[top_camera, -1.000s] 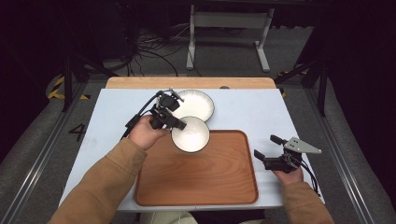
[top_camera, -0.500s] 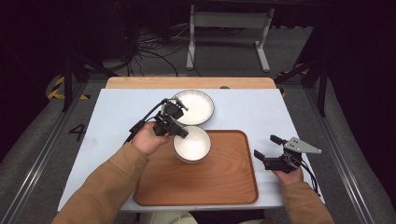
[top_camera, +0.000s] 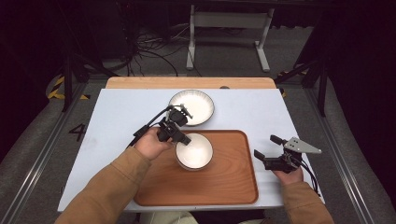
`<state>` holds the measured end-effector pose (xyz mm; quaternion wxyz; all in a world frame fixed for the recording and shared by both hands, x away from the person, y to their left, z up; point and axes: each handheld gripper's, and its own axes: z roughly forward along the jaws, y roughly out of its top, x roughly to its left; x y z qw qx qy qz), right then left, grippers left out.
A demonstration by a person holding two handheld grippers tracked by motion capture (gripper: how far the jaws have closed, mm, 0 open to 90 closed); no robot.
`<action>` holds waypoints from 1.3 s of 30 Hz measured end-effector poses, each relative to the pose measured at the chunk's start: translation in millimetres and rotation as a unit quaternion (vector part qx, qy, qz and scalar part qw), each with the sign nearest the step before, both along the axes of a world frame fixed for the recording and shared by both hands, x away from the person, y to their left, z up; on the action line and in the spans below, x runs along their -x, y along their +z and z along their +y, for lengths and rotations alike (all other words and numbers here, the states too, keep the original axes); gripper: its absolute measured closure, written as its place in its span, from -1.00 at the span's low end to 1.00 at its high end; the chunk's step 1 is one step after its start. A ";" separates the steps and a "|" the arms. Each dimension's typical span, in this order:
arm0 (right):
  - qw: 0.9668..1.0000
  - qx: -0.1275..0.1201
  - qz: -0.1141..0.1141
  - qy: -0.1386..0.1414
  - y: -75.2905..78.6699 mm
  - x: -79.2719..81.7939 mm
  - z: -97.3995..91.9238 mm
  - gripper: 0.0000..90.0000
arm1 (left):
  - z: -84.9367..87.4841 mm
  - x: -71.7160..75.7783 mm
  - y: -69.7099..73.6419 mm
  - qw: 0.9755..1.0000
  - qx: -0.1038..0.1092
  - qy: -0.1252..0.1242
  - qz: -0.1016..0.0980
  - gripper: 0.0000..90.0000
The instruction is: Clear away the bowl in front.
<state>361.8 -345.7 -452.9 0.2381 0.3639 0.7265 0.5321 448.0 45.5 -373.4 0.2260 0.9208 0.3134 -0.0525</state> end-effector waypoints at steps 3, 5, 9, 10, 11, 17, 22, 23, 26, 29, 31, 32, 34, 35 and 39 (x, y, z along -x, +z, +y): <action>1.000 0.000 0.000 0.000 0.0 0.0 0.0 -0.94 | -1.4 0.9 -2.8 1.000 -0.001 -0.002 0.002 0.82; 1.000 0.000 0.000 0.000 0.0 -0.1 0.0 -0.94 | -3.1 2.1 -4.9 1.000 -0.005 -0.003 0.003 0.82; 1.000 0.000 0.000 0.000 0.0 0.0 0.0 -0.94 | -6.2 4.2 -10.2 1.000 -0.008 -0.009 0.008 0.82; 1.000 0.000 0.000 0.000 0.0 -0.1 0.0 -0.94 | -7.1 4.8 -11.6 1.000 -0.009 -0.009 0.010 0.82; 1.000 0.000 0.000 0.000 0.0 0.0 0.0 -0.94 | -8.0 5.2 -12.9 1.000 -0.012 -0.012 0.009 0.82; 1.000 0.000 0.000 0.000 0.0 0.0 0.0 -0.94 | -12.2 6.7 -19.1 1.000 -0.018 -0.021 0.011 0.82; 1.000 0.000 0.000 0.001 0.0 -0.1 0.0 -0.94 | -12.3 6.5 -22.9 0.999 -0.022 -0.019 0.015 0.82; 1.000 0.000 0.000 0.001 0.0 -0.1 0.1 -0.94 | -12.2 6.4 -24.0 0.999 -0.022 -0.019 0.014 0.82; 1.000 0.000 0.000 0.001 0.0 -0.1 0.1 -0.94 | -10.9 5.7 -25.6 0.999 -0.016 -0.022 0.017 0.82; 1.000 0.000 0.000 0.000 -0.1 -0.1 0.1 -0.94 | -10.0 5.3 -26.7 0.999 -0.012 -0.022 0.021 0.82; 1.000 0.000 0.000 0.000 -0.1 -0.1 0.1 -0.94 | -9.1 4.7 -28.0 0.999 -0.008 -0.021 0.023 0.82; 1.000 0.001 0.000 0.001 0.0 -0.1 0.0 -0.94 | -8.8 4.7 -28.4 0.999 -0.008 -0.017 0.026 0.82; 1.000 0.000 0.000 0.000 0.0 -0.1 0.1 -0.94 | -7.8 4.2 -29.3 0.999 -0.006 -0.017 0.031 0.82; 1.000 0.001 0.000 0.000 0.0 -0.1 0.1 -0.94 | -7.3 4.1 -29.4 0.999 -0.007 -0.019 0.031 0.81; 1.000 0.000 0.001 0.000 0.0 0.0 0.2 -0.94 | -5.7 1.9 -30.7 0.999 -0.007 -0.022 0.038 0.80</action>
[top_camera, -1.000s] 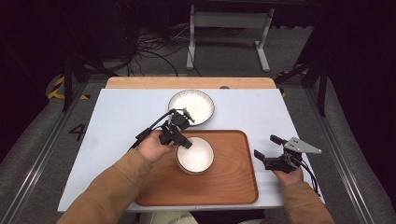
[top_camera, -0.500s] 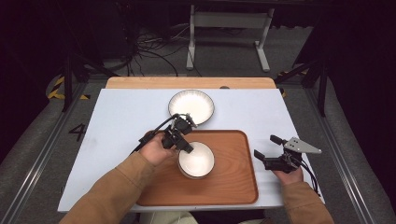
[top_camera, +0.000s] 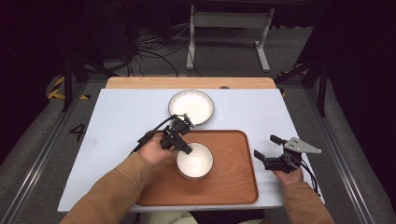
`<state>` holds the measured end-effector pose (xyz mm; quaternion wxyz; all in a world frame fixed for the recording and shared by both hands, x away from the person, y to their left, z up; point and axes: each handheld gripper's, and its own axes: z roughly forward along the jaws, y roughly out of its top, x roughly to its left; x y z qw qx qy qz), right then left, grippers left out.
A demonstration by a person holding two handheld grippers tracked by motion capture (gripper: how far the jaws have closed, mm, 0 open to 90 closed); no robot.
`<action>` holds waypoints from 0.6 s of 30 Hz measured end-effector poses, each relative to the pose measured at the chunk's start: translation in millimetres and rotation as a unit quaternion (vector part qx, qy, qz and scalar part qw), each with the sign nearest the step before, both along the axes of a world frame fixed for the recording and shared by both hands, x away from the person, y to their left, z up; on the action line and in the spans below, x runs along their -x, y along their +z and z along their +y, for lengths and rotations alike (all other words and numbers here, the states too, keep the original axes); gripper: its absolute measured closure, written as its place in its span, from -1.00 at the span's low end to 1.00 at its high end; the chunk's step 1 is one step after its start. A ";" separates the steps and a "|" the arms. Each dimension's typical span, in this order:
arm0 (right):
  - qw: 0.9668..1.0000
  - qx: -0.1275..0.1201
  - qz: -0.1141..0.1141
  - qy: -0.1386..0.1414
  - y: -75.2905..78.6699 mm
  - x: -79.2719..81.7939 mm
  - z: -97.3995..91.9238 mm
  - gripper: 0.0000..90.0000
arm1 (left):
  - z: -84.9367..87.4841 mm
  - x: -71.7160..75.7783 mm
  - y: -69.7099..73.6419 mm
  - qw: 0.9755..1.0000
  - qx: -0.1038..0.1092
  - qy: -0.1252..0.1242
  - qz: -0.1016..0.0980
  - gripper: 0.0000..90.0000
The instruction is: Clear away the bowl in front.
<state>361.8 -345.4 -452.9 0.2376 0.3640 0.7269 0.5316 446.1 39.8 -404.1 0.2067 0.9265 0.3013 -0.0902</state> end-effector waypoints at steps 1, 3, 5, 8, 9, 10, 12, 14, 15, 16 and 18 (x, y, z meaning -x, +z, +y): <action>1.000 -0.001 0.000 0.000 -0.1 0.0 0.1 -0.94 | 0.0 -0.6 -0.6 1.000 0.001 0.001 0.001 0.79; 1.000 0.000 -0.001 -0.001 -0.1 0.0 0.2 -0.94 | 0.2 -1.8 -0.7 1.000 -0.008 -0.004 -0.009 0.77; 1.000 0.000 -0.001 -0.001 -0.1 0.0 0.3 -0.94 | 1.0 -2.7 -0.5 1.000 0.001 -0.003 -0.006 0.76; 1.000 0.000 -0.001 -0.001 -0.1 0.0 0.3 -0.94 | 2.4 -3.7 0.5 1.000 0.009 -0.006 -0.003 0.71; 1.000 0.000 -0.001 -0.001 -0.1 0.0 0.3 -0.94 | 2.1 -2.9 1.0 1.000 0.013 -0.005 0.000 0.65; 1.000 0.000 -0.001 0.000 -0.1 0.0 0.3 -0.94 | 2.3 -3.0 1.7 1.000 0.013 -0.011 -0.003 0.61; 1.000 0.000 0.000 -0.001 -0.1 0.1 0.3 -0.94 | 1.5 0.0 3.1 1.000 0.022 -0.003 -0.001 0.52; 1.000 0.000 -0.001 -0.001 -0.1 0.1 0.3 -0.94 | 2.6 0.4 5.6 0.999 0.028 -0.016 -0.011 0.42; 1.000 0.000 -0.001 0.000 -0.1 0.1 0.3 -0.94 | 3.2 1.8 7.2 0.999 0.032 -0.016 -0.015 0.39; 1.000 0.000 -0.001 -0.001 -0.1 0.1 0.3 -0.94 | 4.1 3.1 9.2 0.999 0.035 -0.018 -0.023 0.36; 1.000 0.000 0.000 -0.001 -0.1 0.1 0.3 -0.94 | 6.8 4.8 13.4 0.998 0.044 -0.023 -0.032 0.31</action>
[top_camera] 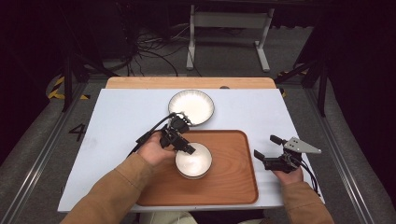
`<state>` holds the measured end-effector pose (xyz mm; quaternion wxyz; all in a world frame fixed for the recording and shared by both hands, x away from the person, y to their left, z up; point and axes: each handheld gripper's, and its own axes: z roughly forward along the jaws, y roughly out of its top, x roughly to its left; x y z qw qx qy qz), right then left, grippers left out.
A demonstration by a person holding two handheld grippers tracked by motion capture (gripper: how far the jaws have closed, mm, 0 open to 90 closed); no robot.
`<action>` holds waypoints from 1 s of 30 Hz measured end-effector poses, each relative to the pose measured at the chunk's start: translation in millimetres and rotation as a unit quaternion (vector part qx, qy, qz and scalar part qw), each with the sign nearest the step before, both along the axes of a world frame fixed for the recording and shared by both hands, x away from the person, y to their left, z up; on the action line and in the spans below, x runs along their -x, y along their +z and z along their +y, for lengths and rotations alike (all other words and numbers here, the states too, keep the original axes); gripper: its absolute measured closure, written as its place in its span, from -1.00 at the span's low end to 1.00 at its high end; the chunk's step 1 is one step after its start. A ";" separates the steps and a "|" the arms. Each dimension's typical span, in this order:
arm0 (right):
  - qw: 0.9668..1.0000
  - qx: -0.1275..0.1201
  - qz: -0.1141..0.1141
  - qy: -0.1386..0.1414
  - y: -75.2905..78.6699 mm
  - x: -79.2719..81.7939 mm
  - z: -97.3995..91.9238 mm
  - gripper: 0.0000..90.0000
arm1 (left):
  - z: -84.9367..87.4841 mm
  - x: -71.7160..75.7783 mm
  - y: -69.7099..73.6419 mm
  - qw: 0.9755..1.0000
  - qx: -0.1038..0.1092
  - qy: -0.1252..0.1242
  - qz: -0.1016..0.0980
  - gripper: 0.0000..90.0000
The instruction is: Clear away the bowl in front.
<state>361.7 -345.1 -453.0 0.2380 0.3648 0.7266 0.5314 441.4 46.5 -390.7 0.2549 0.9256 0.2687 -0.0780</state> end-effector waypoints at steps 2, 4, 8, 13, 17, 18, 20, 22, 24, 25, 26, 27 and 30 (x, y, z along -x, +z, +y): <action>1.000 0.001 0.000 0.001 0.0 0.0 0.0 -0.94 | 3.3 2.8 4.5 1.000 0.015 0.002 -0.010 0.27; 1.000 0.001 0.000 0.001 0.0 -0.1 -0.4 -0.94 | 6.8 5.3 8.0 0.999 0.033 0.007 -0.014 0.20; 1.000 0.002 0.000 0.001 -0.1 0.0 0.0 -0.94 | 15.0 9.9 14.0 0.998 0.061 0.003 -0.024 0.03; 1.000 0.000 0.001 0.001 -0.1 -0.3 -0.3 -0.94 | 27.4 21.4 23.6 0.994 0.093 0.002 -0.053 -0.11; 1.000 0.000 0.002 0.003 0.0 -0.6 -0.4 -0.94 | 38.2 30.5 31.0 0.990 0.127 0.011 -0.061 -0.14; 1.000 -0.001 0.001 0.005 -0.1 -1.0 -0.5 -0.94 | 40.5 32.7 32.5 0.989 0.129 0.014 -0.066 -0.15; 1.000 -0.001 0.002 0.006 -0.1 -1.2 -0.5 -0.94 | 45.0 36.9 34.6 0.988 0.135 0.020 -0.074 -0.16; 1.000 -0.001 0.002 0.007 -0.1 -1.3 -0.5 -0.94 | 50.6 42.2 35.9 0.986 0.141 0.028 -0.085 -0.17; 1.000 -0.001 0.003 0.008 -0.1 -1.4 -0.5 -0.94 | 55.4 46.7 36.3 0.984 0.144 0.035 -0.099 -0.18; 1.000 -0.001 0.003 0.008 -0.1 -1.4 -0.5 -0.94 | 57.9 49.3 36.3 0.983 0.145 0.040 -0.108 -0.20; 1.000 -0.001 0.003 0.008 -0.1 -1.4 -0.5 -0.94 | 57.9 49.3 36.3 0.983 0.145 0.040 -0.108 -0.21; 1.000 -0.001 0.003 0.009 -0.1 -1.4 -0.6 -0.94 | 63.5 54.1 36.8 0.980 0.146 0.049 -0.129 -0.22; 1.000 -0.002 0.003 0.008 -0.1 -1.5 -0.7 -0.94 | 72.8 59.1 37.3 0.975 0.160 0.060 -0.143 -0.25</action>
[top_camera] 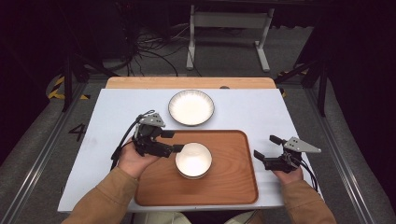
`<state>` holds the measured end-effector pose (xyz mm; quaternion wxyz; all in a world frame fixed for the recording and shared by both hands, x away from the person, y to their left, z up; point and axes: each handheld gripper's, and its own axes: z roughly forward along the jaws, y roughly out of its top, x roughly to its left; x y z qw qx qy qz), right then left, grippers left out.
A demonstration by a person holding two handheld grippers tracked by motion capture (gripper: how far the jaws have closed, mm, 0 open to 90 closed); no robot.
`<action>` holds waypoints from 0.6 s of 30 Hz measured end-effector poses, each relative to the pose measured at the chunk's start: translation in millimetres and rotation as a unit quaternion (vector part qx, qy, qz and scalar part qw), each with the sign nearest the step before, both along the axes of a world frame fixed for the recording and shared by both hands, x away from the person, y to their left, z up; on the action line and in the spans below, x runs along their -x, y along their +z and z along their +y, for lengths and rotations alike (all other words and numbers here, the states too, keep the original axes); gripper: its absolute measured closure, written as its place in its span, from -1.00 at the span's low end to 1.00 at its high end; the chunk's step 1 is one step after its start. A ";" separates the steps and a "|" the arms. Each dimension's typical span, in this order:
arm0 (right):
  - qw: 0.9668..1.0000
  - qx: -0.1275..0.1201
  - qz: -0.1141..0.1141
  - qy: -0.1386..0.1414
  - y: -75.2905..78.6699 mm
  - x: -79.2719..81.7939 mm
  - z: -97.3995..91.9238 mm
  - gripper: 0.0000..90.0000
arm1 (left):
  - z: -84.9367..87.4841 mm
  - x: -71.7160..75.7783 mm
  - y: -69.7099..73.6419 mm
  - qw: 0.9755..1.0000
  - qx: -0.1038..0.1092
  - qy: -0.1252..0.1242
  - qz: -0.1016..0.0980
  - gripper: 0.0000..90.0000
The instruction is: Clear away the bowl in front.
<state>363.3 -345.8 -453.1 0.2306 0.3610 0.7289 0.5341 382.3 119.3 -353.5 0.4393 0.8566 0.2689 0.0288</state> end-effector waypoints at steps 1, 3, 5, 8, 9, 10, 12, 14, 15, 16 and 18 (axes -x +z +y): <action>1.000 0.000 0.000 0.000 0.0 0.0 0.0 -0.94 | 3.1 1.4 -0.1 1.000 0.005 0.001 -0.003 -0.26; 1.000 0.000 0.000 0.000 0.0 -0.1 0.0 -0.94 | 6.2 2.8 -0.3 1.000 0.008 0.006 -0.009 -0.27; 1.000 0.000 0.000 0.000 0.0 0.0 0.0 -0.94 | 11.6 5.8 -1.1 1.000 0.016 0.014 -0.018 -0.32; 1.000 0.000 0.000 0.000 0.0 0.1 0.0 -0.94 | 18.9 9.6 -2.7 0.999 0.022 0.024 -0.030 -0.41; 1.000 0.000 0.000 0.000 0.0 0.1 0.0 -0.94 | 20.9 10.9 -3.3 0.999 0.022 0.028 -0.035 -0.41; 1.000 0.000 0.000 0.000 0.0 0.1 0.0 -0.94 | 24.3 13.3 -4.2 0.998 0.022 0.032 -0.043 -0.43; 1.000 0.000 0.000 0.000 0.0 0.0 -0.1 -0.94 | 29.1 15.6 -5.8 0.998 0.027 0.039 -0.051 -0.50; 1.000 0.000 0.000 0.000 0.0 0.0 -0.1 -0.95 | 34.3 18.0 -7.6 0.997 0.035 0.047 -0.055 -0.57; 1.000 0.000 0.000 0.000 0.0 0.0 0.0 -0.95 | 37.0 18.8 -8.7 0.996 0.037 0.050 -0.060 -0.59; 1.000 0.000 0.000 0.000 0.0 0.0 -0.1 -0.95 | 39.4 19.8 -9.8 0.996 0.040 0.055 -0.063 -0.61; 1.000 0.000 0.000 0.000 0.0 0.0 -0.1 -0.95 | 43.7 21.3 -12.0 0.995 0.044 0.058 -0.066 -0.65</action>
